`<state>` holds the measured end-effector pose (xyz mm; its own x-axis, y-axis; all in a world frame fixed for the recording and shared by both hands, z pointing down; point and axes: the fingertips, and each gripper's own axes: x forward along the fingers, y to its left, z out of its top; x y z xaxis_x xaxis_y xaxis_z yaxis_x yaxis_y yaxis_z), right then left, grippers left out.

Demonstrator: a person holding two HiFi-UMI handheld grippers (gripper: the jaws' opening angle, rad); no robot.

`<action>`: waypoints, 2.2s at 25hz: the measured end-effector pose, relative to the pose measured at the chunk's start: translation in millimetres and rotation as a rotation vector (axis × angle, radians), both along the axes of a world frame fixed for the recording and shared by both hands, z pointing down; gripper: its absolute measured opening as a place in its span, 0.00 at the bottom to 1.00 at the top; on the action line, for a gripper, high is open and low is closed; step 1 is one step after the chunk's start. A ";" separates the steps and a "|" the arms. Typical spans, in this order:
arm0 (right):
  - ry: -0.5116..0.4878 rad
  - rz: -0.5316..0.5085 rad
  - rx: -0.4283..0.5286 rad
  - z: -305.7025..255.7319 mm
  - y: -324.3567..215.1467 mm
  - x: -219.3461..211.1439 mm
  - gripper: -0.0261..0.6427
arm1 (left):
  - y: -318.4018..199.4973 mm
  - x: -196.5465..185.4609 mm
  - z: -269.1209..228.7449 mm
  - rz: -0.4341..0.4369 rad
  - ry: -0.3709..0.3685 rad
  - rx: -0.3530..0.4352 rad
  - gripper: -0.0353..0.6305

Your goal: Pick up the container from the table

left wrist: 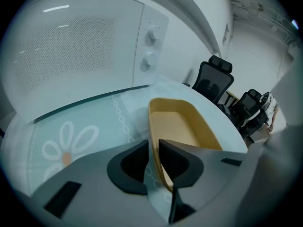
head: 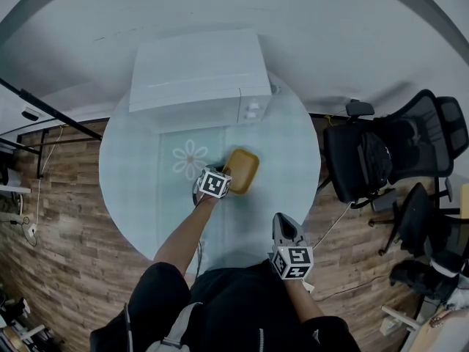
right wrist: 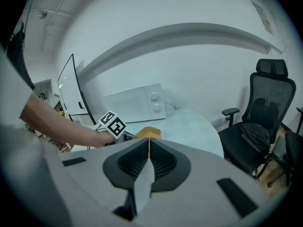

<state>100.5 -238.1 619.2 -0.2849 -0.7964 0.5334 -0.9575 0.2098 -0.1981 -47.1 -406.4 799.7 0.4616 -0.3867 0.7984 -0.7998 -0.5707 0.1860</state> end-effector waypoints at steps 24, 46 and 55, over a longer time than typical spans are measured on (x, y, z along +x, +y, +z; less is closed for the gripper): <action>0.007 0.016 0.012 -6.0 10.9 13.7 0.08 | 6.4 -0.9 3.4 0.007 -0.043 0.006 0.08; -0.015 -0.089 0.026 -5.7 5.5 -10.9 0.08 | 21.3 -27.8 -67.9 -0.042 0.008 0.039 0.08; -0.025 -0.182 0.044 -10.0 -3.5 -37.4 0.08 | 41.4 -58.7 -115.1 -0.034 0.018 0.071 0.08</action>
